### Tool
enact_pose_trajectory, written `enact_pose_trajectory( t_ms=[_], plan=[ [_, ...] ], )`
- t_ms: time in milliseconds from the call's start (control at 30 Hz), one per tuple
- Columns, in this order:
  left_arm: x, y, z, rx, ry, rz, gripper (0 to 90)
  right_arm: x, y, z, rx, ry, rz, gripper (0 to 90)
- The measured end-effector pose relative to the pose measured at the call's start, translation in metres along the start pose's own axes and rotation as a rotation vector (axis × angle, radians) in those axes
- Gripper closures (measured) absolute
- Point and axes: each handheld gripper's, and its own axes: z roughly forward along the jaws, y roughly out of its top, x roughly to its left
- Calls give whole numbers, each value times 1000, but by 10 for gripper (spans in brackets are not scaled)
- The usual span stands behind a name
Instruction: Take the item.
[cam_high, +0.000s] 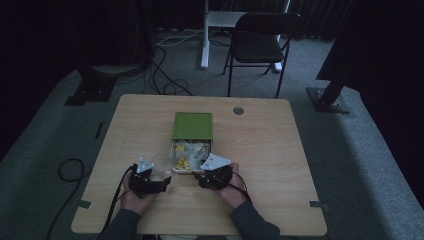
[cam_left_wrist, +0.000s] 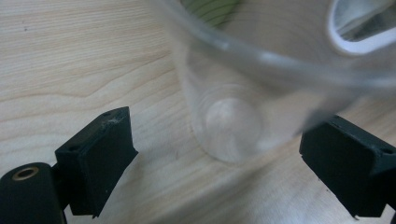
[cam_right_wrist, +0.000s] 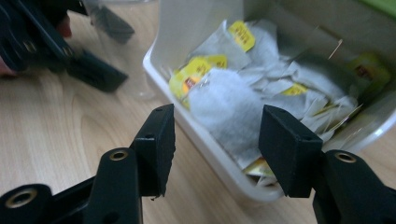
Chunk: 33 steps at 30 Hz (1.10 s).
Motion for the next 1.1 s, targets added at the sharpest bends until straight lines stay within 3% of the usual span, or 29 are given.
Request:
enact_pose_trajectory(
  t_ms=[200,267,300,367,633,833,967,1000,1067,1100],
  plan=[
    [-3,1,6,25,83,45,141,-2,9,3,-9,-25,-7,418],
    [-3,1,6,25,83,45,145,-2,11,4,-7,-29,-4,418],
    [-1,1,6,31,129,58,149,-2,13,7,-6,-31,-6,403],
    [1,1,6,37,145,57,152,1,15,11,5,-41,-7,389],
    [2,0,5,64,156,72,152,6,17,22,37,-62,-26,354],
    [-2,-4,-5,46,134,81,155,11,21,29,65,-83,-43,352],
    [-2,-6,-9,41,139,87,157,12,22,28,66,-93,-54,399],
    [0,-8,-11,41,141,85,157,11,23,28,70,-94,-51,458],
    [1,-9,-12,39,144,82,157,11,23,28,70,-94,-51,458],
    [3,-10,-15,33,151,73,157,10,23,28,72,-94,-45,501]
  ],
)
